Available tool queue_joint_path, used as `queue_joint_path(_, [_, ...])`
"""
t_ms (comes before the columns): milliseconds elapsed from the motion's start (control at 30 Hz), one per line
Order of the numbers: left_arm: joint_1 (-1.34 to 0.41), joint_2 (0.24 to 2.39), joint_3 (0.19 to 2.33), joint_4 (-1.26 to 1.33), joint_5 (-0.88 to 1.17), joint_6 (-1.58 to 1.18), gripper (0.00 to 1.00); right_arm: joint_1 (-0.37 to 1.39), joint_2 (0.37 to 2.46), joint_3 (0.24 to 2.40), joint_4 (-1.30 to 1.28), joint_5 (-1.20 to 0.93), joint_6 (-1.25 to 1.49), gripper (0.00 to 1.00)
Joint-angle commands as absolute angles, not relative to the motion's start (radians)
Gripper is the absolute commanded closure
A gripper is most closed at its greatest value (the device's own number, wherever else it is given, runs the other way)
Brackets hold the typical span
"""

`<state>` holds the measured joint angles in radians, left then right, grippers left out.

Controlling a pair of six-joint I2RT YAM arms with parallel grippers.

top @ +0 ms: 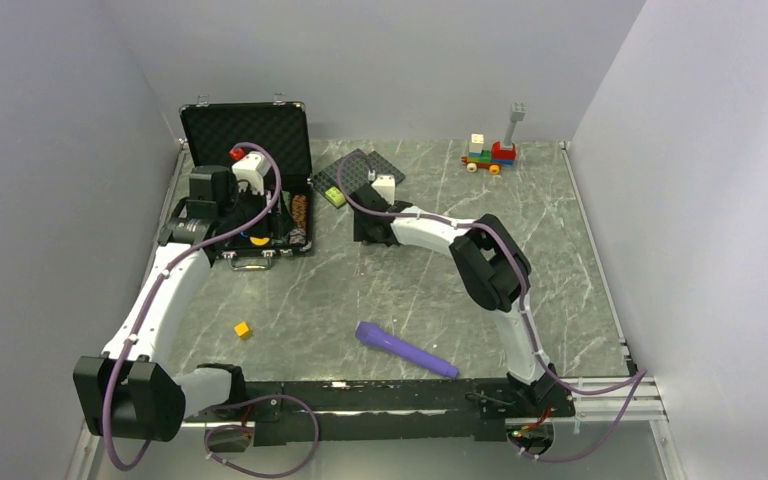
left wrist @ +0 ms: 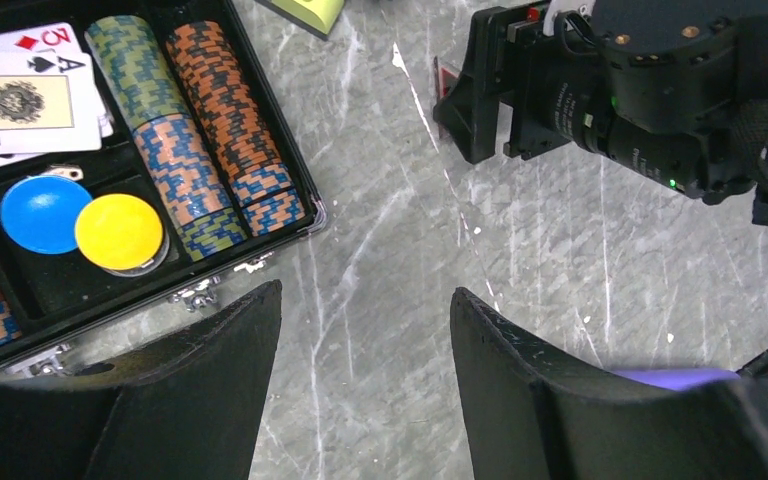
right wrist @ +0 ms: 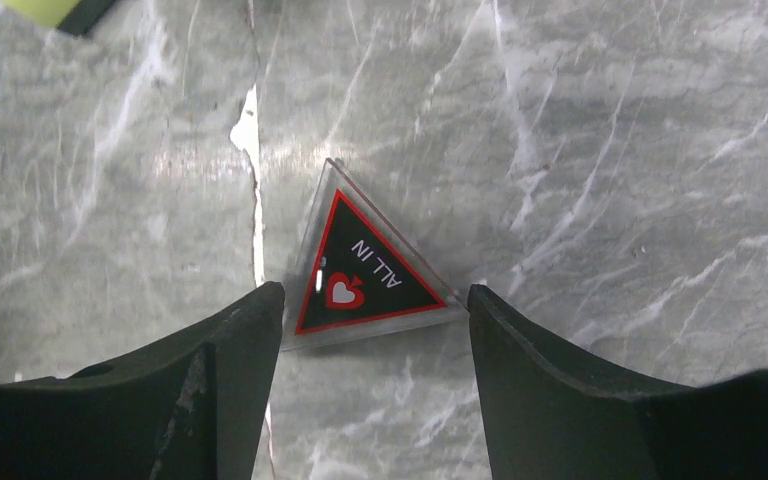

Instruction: Pack up texas hold em set

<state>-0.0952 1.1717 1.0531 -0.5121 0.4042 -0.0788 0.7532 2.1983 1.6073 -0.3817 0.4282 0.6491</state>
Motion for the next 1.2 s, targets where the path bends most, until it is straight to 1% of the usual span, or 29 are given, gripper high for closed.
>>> queue_joint_path(0, [-0.098,1.192,1.052,-0.466,0.462,-0.109,0.33,0.758,2.099,1.514,-0.307,0.344,0.602,0.54])
queue_joint_path(300, [-0.098,1.277,1.031,-0.409,0.615,-0.187,0.33,0.773,1.948,1.318,-0.178,0.308,0.54,0.57])
queue_joint_path(600, [-0.114,1.371,1.003,-0.326,0.784,-0.284,0.33,0.821,1.774,1.129,0.016,0.288,0.465,0.59])
queue_joint_path(867, [-0.163,1.449,0.993,-0.268,0.878,-0.33,0.33,0.887,1.668,1.047,0.157,0.297,0.395,0.61])
queue_joint_path(967, [-0.166,1.476,0.982,-0.233,0.914,-0.364,0.34,0.917,1.636,1.028,0.204,0.314,0.356,0.6])
queue_joint_path(1167, [-0.166,1.518,0.969,-0.186,0.954,-0.42,0.35,0.949,1.6,1.012,0.251,0.325,0.32,0.6])
